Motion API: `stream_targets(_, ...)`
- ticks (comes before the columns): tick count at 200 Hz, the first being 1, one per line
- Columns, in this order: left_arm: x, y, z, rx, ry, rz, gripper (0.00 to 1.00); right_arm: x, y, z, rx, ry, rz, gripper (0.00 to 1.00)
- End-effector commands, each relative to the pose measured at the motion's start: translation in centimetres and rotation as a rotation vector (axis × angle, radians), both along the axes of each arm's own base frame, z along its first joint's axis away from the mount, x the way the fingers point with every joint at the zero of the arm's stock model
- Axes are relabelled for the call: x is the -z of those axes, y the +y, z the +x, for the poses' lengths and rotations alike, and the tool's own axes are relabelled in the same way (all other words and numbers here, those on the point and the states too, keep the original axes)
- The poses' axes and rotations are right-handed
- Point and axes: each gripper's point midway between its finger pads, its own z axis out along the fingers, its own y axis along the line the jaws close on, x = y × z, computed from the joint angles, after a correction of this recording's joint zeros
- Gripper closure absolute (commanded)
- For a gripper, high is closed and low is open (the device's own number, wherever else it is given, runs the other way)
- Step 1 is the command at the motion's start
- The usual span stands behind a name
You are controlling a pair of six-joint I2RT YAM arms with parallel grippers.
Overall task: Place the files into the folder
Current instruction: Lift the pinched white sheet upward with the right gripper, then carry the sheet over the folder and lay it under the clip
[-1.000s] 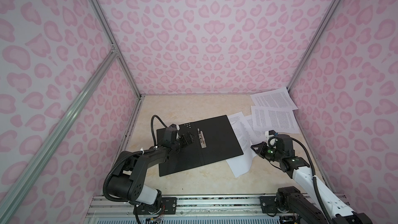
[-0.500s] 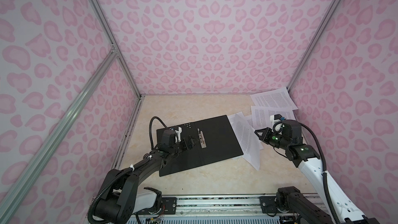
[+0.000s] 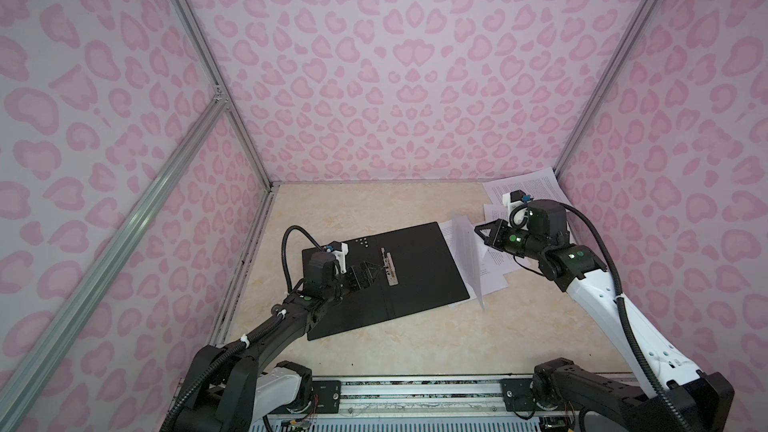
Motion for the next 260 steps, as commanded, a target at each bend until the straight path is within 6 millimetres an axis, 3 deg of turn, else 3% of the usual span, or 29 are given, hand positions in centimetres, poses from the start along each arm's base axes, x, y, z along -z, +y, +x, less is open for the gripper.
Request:
stream_targets(1, -0.1, 0.3, 0.3, -0.014, -0.021, 0.02, 0.01, -2.0, 1.3, 1.3, -0.01, -0.045, 0.009, 1.0)
stream_targets(39, 0.3, 1.3, 0.1, -0.053, -0.006, 0.059, 0.01, -4.2, 5.0, 3.1, -0.058, -0.069, 0.042, 1.0)
stream_targets(85, 0.0, 2.6, 0.1, -0.107, -0.028, 0.107, 0.02, -6.7, 11.6, 4.6, -0.153, -0.089, 0.102, 1.0)
stream_targets(89, 0.0, 2.6, 0.1, -0.108, -0.028, 0.109, 0.02, -8.1, 12.0, 4.9, -0.156, -0.115, 0.123, 1.0)
stream_targets(116, 0.0, 2.7, 0.1, -0.112, -0.026, 0.113, 0.02, -9.2, 12.4, 7.3, -0.129, -0.114, 0.155, 1.0)
stream_targets(148, 0.2, 2.7, 0.2, -0.112, -0.021, 0.115, 0.02, -9.5, 12.9, 8.5, -0.104, -0.121, 0.225, 1.0)
stream_targets(179, 0.2, 2.7, 0.2, -0.113, -0.021, 0.116, 0.02, -6.9, 10.7, 10.3, -0.001, -0.112, 0.227, 1.0)
stream_targets(182, 0.2, 2.7, 0.2, -0.113, -0.021, 0.116, 0.02, -5.2, 10.3, 10.4, 0.016, -0.093, 0.207, 1.0)
stream_targets(204, 0.0, 2.7, 0.1, -0.111, -0.024, 0.111, 0.02, -1.6, 8.3, 10.9, 0.078, -0.098, 0.189, 1.0)
stream_targets(226, 0.0, 2.7, 0.1, -0.111, -0.023, 0.109, 0.02, 4.0, 5.8, 10.9, 0.155, -0.063, 0.173, 1.0)
stream_targets(260, 0.1, 2.7, 0.1, -0.112, -0.023, 0.108, 0.02, 9.0, 3.2, 9.0, 0.229, -0.06, 0.156, 1.0)
